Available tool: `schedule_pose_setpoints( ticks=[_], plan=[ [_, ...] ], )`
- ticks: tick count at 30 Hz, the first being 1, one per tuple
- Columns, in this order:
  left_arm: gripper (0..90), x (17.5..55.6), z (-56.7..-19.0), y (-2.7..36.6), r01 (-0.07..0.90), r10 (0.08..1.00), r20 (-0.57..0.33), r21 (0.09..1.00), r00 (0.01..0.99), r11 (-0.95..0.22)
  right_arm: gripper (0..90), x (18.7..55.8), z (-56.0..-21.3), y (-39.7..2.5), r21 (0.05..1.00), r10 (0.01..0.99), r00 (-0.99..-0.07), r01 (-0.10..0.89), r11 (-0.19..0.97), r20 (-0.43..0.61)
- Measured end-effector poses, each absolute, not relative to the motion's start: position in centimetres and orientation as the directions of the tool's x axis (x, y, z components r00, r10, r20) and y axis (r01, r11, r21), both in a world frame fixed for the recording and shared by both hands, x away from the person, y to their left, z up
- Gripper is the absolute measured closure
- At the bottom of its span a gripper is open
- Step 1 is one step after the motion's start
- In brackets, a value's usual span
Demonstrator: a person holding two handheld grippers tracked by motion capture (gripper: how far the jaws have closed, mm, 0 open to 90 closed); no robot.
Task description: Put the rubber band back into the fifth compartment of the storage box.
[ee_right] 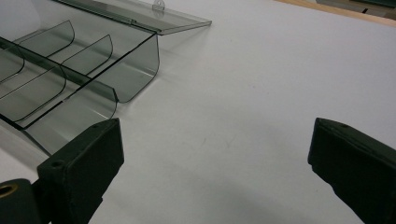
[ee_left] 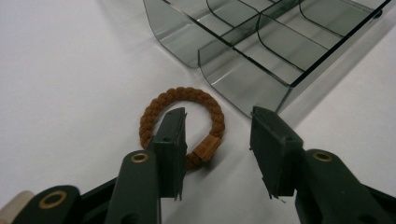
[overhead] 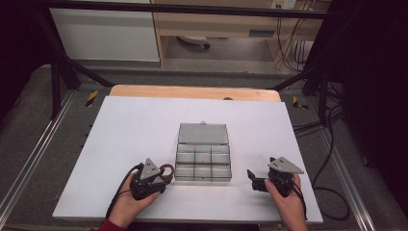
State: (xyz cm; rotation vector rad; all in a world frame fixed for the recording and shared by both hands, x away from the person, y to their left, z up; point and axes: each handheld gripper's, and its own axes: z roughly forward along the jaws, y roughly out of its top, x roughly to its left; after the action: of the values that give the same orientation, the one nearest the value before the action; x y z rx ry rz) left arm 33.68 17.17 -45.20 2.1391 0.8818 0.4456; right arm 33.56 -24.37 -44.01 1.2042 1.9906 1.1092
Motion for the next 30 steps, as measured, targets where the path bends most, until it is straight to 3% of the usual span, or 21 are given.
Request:
schedule_pose_setpoints(
  ticks=[7,17,23,30],
  plan=[
    [63.1,34.4,-45.7,16.8,0.441,0.701,0.042,0.751,0.712,-0.492,3.7,33.6,-44.0,-24.2,0.863,0.891,-0.451,0.432,0.262,-0.045],
    [83.1,35.2,-45.7,17.4,0.462,0.701,0.004,0.75,0.713,-0.474,3.6,33.7,-44.0,-23.8,0.861,0.887,-0.46,0.432,0.268,-0.045],
    [84.9,35.2,-45.5,17.7,0.454,0.716,0.009,0.767,0.698,-0.453,3.6,33.7,-44.0,-24.0,0.862,0.887,-0.459,0.432,0.265,-0.043],
    [85.1,35.2,-44.9,19.2,0.46,0.758,-0.044,0.816,0.651,-0.349,3.5,33.7,-44.0,-23.9,0.86,0.886,-0.461,0.432,0.271,-0.047]
  ],
)
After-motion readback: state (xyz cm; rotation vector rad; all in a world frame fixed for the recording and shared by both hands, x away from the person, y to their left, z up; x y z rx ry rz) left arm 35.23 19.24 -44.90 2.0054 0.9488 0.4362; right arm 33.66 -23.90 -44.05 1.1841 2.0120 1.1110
